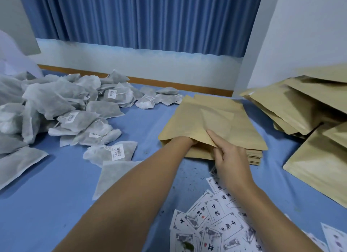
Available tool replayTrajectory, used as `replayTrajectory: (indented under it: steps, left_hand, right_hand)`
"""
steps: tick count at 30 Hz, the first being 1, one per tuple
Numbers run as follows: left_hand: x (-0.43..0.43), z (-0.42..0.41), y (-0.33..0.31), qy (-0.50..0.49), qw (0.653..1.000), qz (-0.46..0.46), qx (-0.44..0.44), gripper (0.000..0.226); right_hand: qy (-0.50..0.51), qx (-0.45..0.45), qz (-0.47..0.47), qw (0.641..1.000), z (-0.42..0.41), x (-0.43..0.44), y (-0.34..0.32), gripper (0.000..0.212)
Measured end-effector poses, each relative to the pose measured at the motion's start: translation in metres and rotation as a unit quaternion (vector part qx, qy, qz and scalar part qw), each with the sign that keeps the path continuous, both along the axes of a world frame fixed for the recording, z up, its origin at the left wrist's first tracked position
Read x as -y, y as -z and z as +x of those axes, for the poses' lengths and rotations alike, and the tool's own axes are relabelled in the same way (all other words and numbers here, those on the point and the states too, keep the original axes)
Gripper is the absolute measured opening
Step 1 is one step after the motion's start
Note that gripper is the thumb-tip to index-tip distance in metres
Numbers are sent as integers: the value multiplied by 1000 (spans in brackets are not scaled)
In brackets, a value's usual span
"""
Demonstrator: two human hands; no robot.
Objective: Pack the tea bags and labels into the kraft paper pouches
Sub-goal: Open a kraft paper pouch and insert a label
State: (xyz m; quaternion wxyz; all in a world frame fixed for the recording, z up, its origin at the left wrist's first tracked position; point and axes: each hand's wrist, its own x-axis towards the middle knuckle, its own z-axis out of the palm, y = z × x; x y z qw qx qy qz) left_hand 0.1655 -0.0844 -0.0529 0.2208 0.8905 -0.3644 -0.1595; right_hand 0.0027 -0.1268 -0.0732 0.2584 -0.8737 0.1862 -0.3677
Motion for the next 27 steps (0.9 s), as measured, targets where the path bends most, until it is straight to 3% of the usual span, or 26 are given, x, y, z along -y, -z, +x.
replayTrajectory:
  steps: [3,9,11,15,22,27]
  left_hand:
    - [5,-14,-2,59,998,28,9,43]
    - [-40,-33,-6,171,984,-4,55,31]
    - [-67,-41,-8,160,983,-20,86,33]
    - [-116,-65,-20,75,969,-52,229,21]
    - [-179,-73,8,-15,976,71,208,29]
    - [-193,-79,18,-12,985,6,175,61]
  right_hand:
    - [13,-4,-22,1000,1,0,1,62]
    - [14,-26,-21,999,1,-4,-1,63]
    - [24,-26,-10,999,1,-4,-1,61]
    - [45,-29,-5,999,1,-3,1,61]
    - [50,-35,-9,998,2,-6,5,63]
    - [50,-43,-10,998,2,-5,6,63]
